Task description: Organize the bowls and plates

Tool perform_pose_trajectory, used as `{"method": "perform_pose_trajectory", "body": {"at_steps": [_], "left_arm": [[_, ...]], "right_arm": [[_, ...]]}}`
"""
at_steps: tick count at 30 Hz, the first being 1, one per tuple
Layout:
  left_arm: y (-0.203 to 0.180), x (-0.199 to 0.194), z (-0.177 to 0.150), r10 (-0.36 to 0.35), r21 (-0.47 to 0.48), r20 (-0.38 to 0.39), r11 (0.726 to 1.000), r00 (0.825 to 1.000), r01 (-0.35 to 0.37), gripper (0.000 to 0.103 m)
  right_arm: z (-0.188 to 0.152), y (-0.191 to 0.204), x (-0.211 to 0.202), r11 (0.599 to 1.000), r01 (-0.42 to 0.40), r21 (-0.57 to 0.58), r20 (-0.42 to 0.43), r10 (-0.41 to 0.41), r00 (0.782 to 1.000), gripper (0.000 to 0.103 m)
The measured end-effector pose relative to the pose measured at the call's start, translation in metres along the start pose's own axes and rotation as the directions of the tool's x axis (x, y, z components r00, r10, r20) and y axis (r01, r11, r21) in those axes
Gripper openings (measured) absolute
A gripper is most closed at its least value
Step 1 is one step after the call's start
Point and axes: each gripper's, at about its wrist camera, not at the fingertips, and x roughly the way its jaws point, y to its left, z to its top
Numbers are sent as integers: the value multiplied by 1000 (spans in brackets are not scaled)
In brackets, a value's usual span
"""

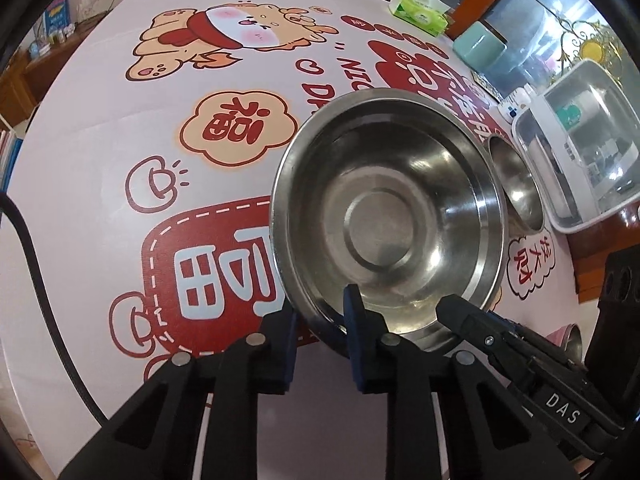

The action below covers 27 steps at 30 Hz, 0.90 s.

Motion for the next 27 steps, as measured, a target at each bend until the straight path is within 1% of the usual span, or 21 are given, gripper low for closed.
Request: {"method": "perform_pose_trajectory", "body": {"at_steps": [4, 10, 20, 27], "left_arm": [[2, -5, -6, 4, 1, -11, 1000, 1000, -4, 20], [4, -19, -24, 17, 2, -18, 1000, 1000, -17, 20], [6, -57, -66, 33, 5, -23, 999, 999, -33, 21], [3, -88, -98, 34, 14, -10, 999, 999, -34, 21]], "right_arm": [[-5, 2, -2, 1000, 0, 5, -15, 0, 1000, 18], [-19, 9, -11, 1000, -5, -11, -30, 5, 1000, 18], [-54, 26, -37, 999, -24, -43, -51, 22, 998, 18], [-82, 40, -65, 995, -33, -90, -40, 30, 999, 18]]}}
